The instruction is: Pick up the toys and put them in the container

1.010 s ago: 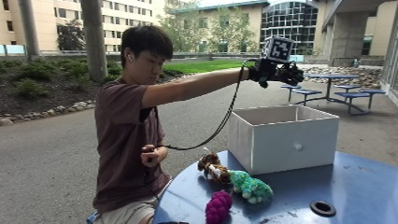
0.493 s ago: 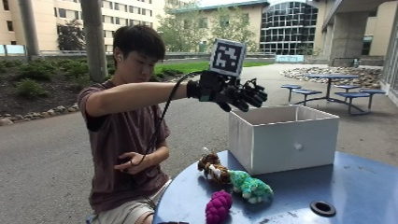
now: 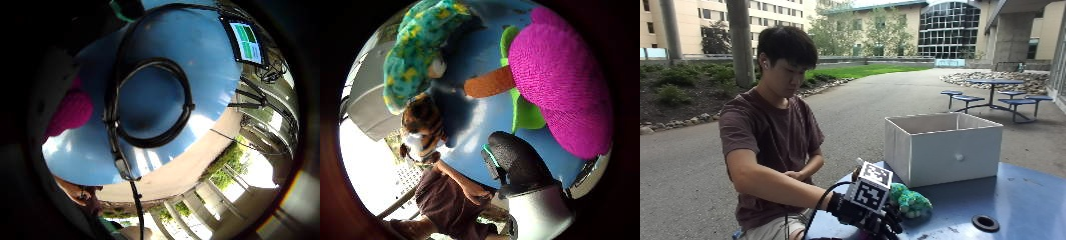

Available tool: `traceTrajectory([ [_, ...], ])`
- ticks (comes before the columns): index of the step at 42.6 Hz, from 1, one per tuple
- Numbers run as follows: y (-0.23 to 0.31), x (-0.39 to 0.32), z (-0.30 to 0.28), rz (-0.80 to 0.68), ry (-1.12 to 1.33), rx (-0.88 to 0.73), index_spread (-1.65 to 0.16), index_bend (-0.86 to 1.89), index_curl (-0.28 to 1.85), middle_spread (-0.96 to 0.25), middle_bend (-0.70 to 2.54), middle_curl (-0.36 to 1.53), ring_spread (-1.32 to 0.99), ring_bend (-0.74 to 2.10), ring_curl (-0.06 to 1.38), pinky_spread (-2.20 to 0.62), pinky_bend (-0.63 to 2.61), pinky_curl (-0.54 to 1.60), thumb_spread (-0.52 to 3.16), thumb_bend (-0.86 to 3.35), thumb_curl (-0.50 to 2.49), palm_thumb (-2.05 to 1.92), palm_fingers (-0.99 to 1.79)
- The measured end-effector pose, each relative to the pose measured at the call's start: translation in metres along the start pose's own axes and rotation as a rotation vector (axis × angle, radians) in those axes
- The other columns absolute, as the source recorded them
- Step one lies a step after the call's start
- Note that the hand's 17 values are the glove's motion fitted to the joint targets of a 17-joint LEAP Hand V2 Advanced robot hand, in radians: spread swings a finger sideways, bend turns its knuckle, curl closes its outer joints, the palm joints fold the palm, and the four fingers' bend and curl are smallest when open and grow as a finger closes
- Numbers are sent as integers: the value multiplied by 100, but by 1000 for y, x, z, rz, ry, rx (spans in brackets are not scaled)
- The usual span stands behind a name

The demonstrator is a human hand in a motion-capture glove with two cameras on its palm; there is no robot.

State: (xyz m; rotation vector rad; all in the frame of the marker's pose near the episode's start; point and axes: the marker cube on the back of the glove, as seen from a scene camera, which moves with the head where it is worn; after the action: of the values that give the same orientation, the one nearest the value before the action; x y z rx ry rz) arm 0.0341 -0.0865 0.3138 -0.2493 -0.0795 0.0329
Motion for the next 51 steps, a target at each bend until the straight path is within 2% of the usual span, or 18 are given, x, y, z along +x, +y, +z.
traceTrajectory([
  [3,-2,-3,4,1,-24,78,-17,11,7,-4,33,31,-16,81,37,-21,101,33,143,28,47,52,63],
  [8,-5,-3,8,-2,-43,195,-16,21,10,-13,56,40,-25,85,40,-34,96,32,145,36,50,66,101],
  [10,-5,-3,7,-11,-52,229,-15,23,12,-16,59,41,-27,84,40,-37,94,33,146,38,51,69,104],
  [11,-6,-3,8,-16,-55,244,-15,28,14,-17,68,45,-28,86,42,-38,91,33,146,39,51,71,120],
  [13,-7,-5,9,-22,-62,271,-14,30,16,-19,68,46,-30,86,44,-40,90,34,146,40,51,73,112],
  [15,-10,-6,9,-22,-78,304,-13,34,18,-20,81,51,-31,92,47,-41,87,34,146,41,52,75,131],
  [17,-14,-7,7,-14,-102,331,-13,40,21,-21,92,54,-32,96,48,-41,84,35,146,43,53,79,138],
  [19,-17,-8,2,-5,-120,325,-12,45,23,-21,98,57,-33,99,50,-41,84,35,144,43,55,81,139],
  [21,-20,-9,-5,1,-132,284,-10,62,29,-21,100,58,-32,109,53,-42,81,35,143,46,59,87,151],
  [27,-15,-25,-50,-4,-137,206,-3,91,40,-21,109,61,-26,119,57,-39,83,38,144,53,67,96,145],
  [30,-7,-36,-89,-17,-111,205,-7,98,44,-22,113,64,-31,120,58,-39,89,41,124,38,71,81,121],
  [32,1,-46,-120,-28,-84,214,-9,100,46,-23,116,66,-32,121,59,-39,91,42,115,33,73,76,115],
  [38,25,-84,-224,-43,86,287,-14,103,52,-23,120,70,-36,123,61,-40,97,46,93,18,77,62,107],
  [44,51,-162,-327,-94,0,394,-17,105,56,-23,123,73,-38,126,63,-39,99,48,77,14,84,60,104],
  [48,56,-196,-373,-77,160,462,-18,105,59,-23,124,75,-39,127,65,-39,100,49,68,12,87,61,103],
  [51,58,-232,-400,-125,184,497,-19,106,61,-23,124,76,-39,128,65,-39,100,50,62,11,90,61,103],
])
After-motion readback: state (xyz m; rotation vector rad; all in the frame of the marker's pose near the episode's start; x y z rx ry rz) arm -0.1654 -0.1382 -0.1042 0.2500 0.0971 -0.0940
